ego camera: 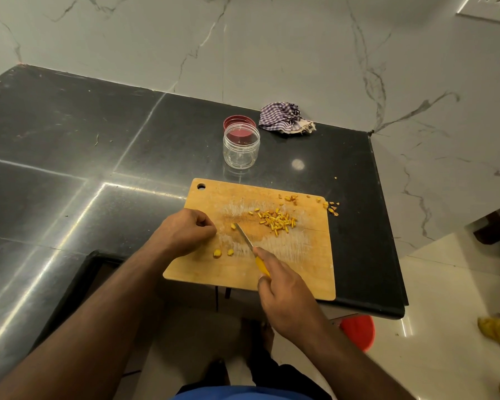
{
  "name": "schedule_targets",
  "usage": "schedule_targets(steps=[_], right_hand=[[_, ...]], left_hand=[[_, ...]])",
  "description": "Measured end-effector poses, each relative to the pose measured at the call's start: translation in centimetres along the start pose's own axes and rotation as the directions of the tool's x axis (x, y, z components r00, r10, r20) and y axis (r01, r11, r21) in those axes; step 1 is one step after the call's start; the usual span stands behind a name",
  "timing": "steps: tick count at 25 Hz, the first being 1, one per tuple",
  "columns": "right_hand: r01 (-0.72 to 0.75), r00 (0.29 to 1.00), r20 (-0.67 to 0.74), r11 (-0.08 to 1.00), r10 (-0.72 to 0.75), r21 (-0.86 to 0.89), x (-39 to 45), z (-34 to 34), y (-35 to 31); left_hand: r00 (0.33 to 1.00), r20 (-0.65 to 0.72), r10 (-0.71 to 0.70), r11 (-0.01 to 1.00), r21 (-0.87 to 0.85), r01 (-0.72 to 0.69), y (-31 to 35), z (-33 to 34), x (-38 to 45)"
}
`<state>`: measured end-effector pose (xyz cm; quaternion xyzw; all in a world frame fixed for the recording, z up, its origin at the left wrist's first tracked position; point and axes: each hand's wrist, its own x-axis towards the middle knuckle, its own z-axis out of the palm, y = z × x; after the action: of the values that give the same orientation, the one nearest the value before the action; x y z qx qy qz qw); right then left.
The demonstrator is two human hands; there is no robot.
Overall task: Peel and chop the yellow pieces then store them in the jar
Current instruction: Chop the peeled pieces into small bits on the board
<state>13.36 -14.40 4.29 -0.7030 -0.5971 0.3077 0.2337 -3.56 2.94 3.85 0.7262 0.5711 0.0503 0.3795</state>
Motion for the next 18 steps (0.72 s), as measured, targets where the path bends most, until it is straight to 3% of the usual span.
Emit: schedule_targets(steps=[4,9,14,18], right_hand=[[-0.038,0.999,-0.027,0.997,0.039,0.064,-0.3,-1.0,0.4],[-0.052,0.998,-0.036,0.996,0.054,0.07,-0.4,-1.0,0.4],[-0.048,0.998,-0.032,0.998,0.05,0.048,-0.3,-0.9,0.1],[-0.052,0.998,-0.036,0.998,0.053,0.033,-0.3,-1.0,0.2]], left_hand=[[0.999,-0.04,0.003,1.0,0.027,-0.002,0.1,0.3,0.2],[0.964,-0.242,0.114,0.989,0.123,-0.086,1.0,2.0,0.3],[0.953,-0.256,0.16,0.97,0.219,-0.104,1.5,3.8,1.4],[0.958,-0.255,0.131,0.979,0.186,-0.085,1.4,4.6,1.8]])
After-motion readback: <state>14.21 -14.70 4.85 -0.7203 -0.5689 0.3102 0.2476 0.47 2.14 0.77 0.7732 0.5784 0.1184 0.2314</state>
